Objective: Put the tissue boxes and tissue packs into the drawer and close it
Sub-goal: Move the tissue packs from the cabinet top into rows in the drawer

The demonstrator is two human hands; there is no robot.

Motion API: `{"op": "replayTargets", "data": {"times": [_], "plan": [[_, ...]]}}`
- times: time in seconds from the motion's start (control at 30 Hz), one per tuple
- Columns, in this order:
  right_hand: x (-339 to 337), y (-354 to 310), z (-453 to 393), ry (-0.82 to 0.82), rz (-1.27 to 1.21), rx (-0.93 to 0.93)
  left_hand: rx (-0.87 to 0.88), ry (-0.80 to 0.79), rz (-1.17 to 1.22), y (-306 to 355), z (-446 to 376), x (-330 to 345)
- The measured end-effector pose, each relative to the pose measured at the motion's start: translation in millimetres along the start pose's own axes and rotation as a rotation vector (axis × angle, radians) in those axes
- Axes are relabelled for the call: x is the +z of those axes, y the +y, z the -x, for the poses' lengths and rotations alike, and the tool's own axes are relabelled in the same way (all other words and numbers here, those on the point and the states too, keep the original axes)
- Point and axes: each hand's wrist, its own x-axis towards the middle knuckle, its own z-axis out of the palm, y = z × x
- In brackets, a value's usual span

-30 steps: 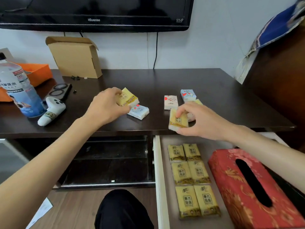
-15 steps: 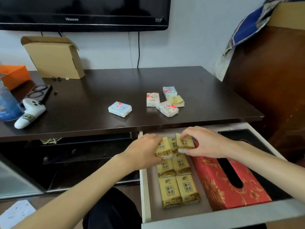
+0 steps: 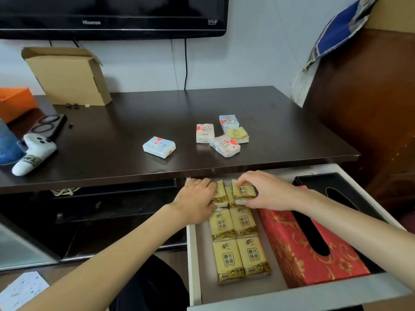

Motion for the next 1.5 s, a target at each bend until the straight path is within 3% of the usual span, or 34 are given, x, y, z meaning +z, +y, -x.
{"op": "replayTargets", "data": {"times": [1.07,1.3,1.5], "plan": [[13.5,-6.0,-11.0,0.002,0.013,-0.020,-0.013,0.016,0.047,-0.1,0.1,1.7],[-11.0,-7.2,7.6,0.190,-0.114,-0.043,-0.013,0.007,0.191,2.8,8.6,-27.4],[-60.1,-7.2,-6.0,0.424,-0.256,0.028,-0.111,0.263,0.232,-13.3,6.0,-86.4]]}}
